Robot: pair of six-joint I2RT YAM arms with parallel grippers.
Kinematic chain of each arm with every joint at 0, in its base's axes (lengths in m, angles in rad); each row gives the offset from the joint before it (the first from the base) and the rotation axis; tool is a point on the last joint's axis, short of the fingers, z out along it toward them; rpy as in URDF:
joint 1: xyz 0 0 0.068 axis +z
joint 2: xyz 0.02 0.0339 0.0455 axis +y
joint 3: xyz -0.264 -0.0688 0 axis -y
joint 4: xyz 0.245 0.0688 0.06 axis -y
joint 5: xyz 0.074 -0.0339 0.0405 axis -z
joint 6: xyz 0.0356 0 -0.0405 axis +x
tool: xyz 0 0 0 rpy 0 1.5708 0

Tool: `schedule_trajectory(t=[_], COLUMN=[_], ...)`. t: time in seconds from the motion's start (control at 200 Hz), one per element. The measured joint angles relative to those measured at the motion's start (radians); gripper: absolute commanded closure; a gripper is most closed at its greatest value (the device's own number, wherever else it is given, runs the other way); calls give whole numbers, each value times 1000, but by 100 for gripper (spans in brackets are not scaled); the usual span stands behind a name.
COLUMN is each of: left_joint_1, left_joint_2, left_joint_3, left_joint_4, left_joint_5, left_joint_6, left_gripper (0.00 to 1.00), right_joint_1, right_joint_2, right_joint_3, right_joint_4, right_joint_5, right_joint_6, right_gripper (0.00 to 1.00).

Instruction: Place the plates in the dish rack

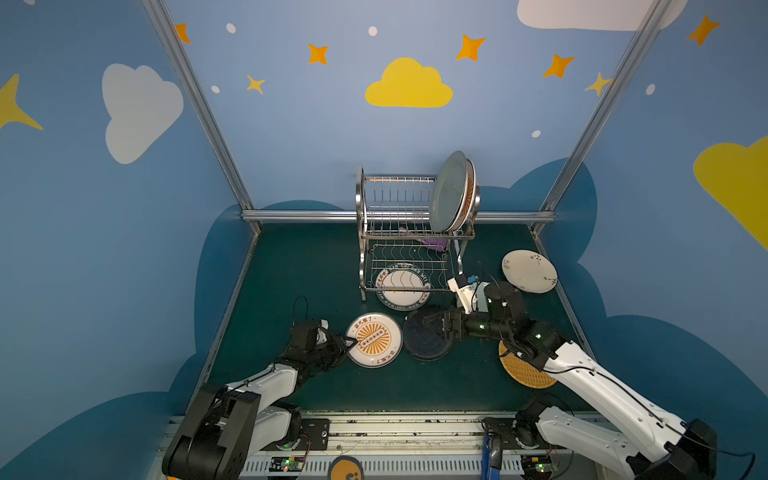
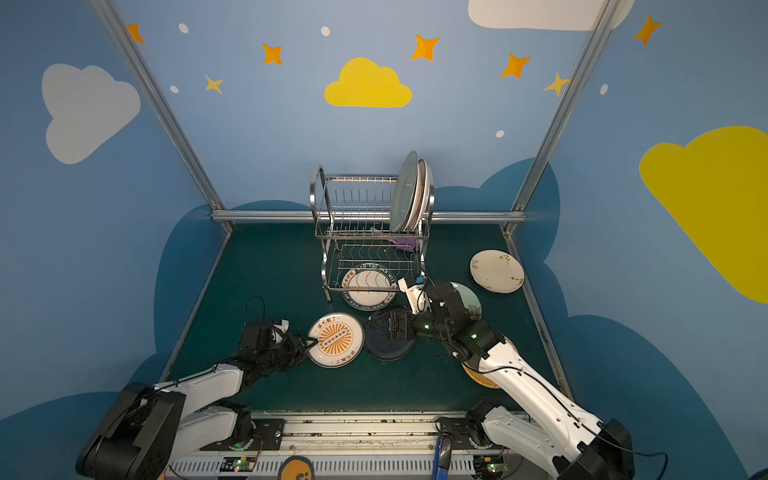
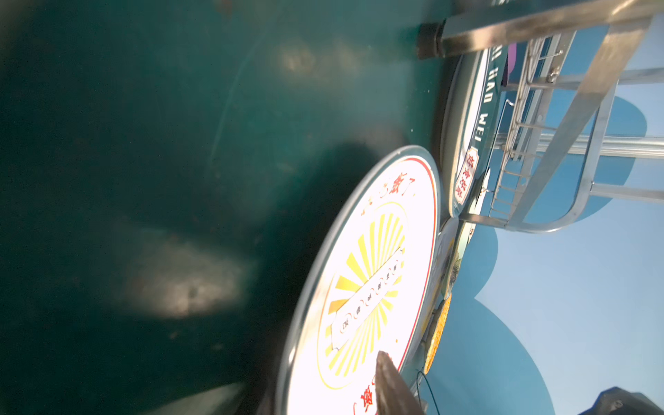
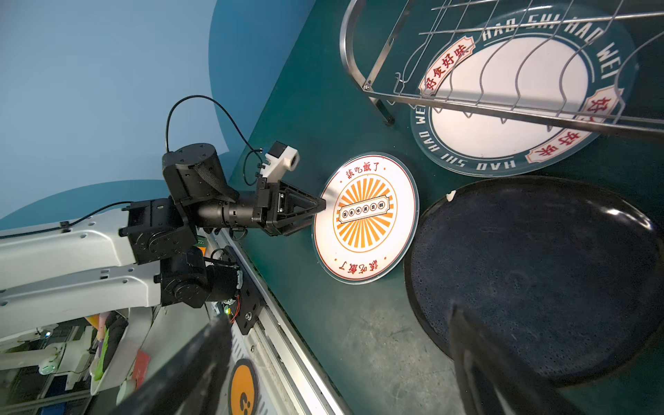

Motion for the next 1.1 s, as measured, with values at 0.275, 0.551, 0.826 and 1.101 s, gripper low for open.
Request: schedule_trajectory(t=[0.275,0.551,0.826,1.101], left_joint_1=[12,13,14,16], left_joint_2=[20,-10,-111,-331], left_joint_3=[0,-7,-22,-29], left_joint_4=[2,-27,-58,-141], left_joint_5=[4,-10,-26,-45], left_joint_6=[14,21,0,-80], left_gripper=[78,85,95,96], right_joint_1=[-2,-2,-3,-3], right_joint_2=[-1,-1,11,26], right_joint_3=[0,0,0,0], right_joint_4=[0,0,0,0], right_joint_5=[-4,-8,-21,-23], right_joint_6=[16,21,40,45], right_gripper=[8,8,8,8])
